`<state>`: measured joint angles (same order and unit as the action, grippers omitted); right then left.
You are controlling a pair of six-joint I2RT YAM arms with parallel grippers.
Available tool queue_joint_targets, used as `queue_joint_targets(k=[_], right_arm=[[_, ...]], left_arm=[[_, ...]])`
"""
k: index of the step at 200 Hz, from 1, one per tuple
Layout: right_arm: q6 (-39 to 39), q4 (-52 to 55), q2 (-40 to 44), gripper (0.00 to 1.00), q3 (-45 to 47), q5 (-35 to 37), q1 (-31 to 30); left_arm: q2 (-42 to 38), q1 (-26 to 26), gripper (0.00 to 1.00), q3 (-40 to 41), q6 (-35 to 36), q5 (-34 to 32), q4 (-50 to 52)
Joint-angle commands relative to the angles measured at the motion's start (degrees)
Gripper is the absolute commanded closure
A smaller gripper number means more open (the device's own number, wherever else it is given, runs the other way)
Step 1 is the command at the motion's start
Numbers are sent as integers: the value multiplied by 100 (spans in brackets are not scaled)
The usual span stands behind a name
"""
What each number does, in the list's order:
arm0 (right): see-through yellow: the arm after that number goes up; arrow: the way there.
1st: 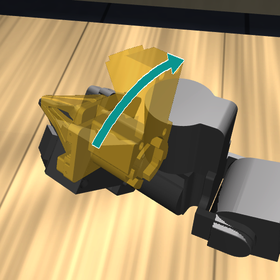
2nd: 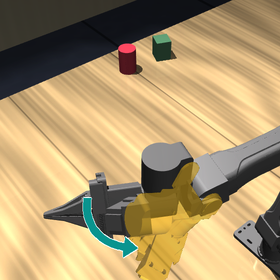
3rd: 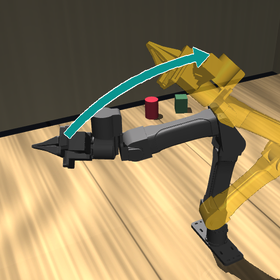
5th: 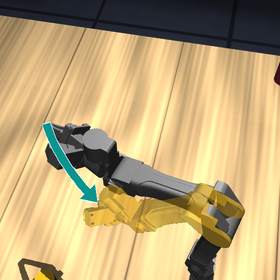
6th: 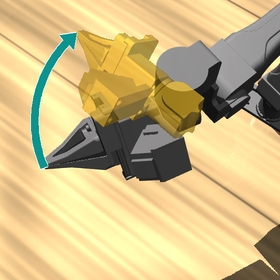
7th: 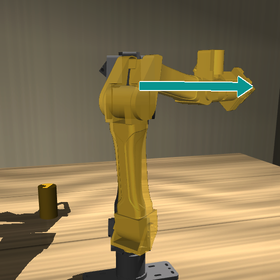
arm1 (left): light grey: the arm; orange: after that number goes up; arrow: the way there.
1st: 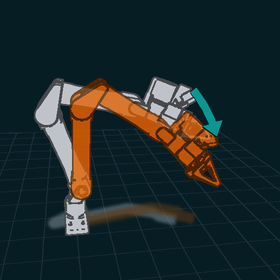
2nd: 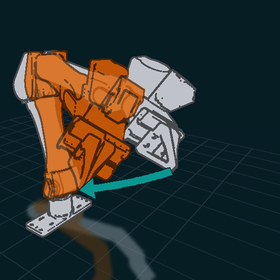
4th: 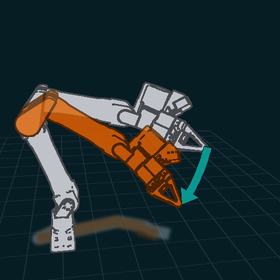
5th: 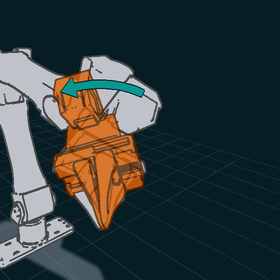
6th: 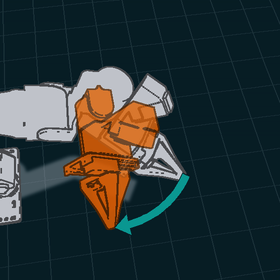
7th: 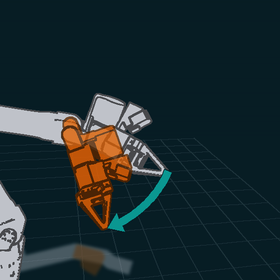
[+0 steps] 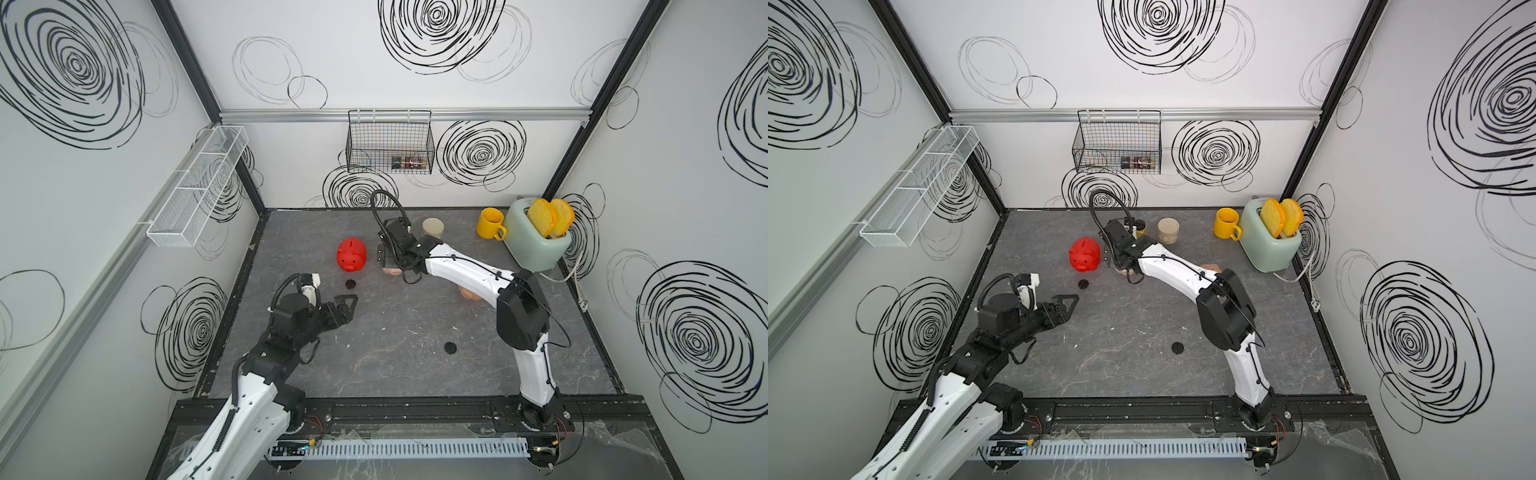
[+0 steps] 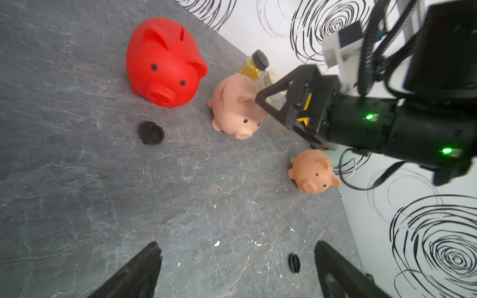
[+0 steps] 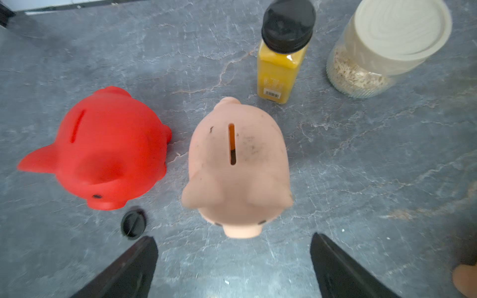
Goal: Open piggy banks
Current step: Place the piggy bank at the center of the board, then adjust the piggy bank at the center of the board.
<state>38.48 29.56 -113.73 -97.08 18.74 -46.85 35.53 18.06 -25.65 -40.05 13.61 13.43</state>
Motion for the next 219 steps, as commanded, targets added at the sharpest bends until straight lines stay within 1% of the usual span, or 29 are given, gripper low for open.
queue_joint_targets(k=[1, 23, 39, 52, 61, 71, 100, 129, 139, 159, 186, 202, 219], right_arm=[[-137, -751, 324, 2, 519, -195, -8], [-57, -764, 523, 0, 817, -204, 0], [-32, -774, 621, 7, 1069, -250, 13], [-36, -842, 653, 13, 1299, -320, 24], [-53, -921, 653, 16, 1468, -401, 58], [-96, -1063, 647, 19, 1658, -584, 109], [-229, -1542, 588, 28, 2082, -936, 253], [-476, -1742, 371, 30, 2055, -1016, 299], [-532, -1752, 251, 32, 1970, -1011, 321], [-585, -1656, 21, 38, 1764, -937, 374], [-705, -1675, -149, 41, 1594, -980, 455], [-744, -1656, -212, 45, 1496, -973, 492], [-797, -1638, -293, 46, 1384, -992, 523]], left_arm=[[51, 199, 4, 132, -74, -307, -380], [165, 409, 4, 297, -105, -299, -698], [351, 526, 4, 422, -163, -351, -874], [518, 495, 4, 515, -233, -329, -974], [620, 367, 4, 603, -303, -219, -1111], [723, 144, 4, 727, -372, 78, -1349], [918, -702, 4, 945, -453, 865, -1742], [988, -1311, 4, 974, -440, 1384, -1859], [1023, -1458, 4, 983, -461, 1522, -1911], [1069, -1543, 4, 970, -486, 1611, -1966], [1079, -1552, 4, 956, -469, 1610, -1943], [1103, -1554, 4, 957, -468, 1610, -1941], [1114, -1556, 4, 956, -468, 1601, -1941]])
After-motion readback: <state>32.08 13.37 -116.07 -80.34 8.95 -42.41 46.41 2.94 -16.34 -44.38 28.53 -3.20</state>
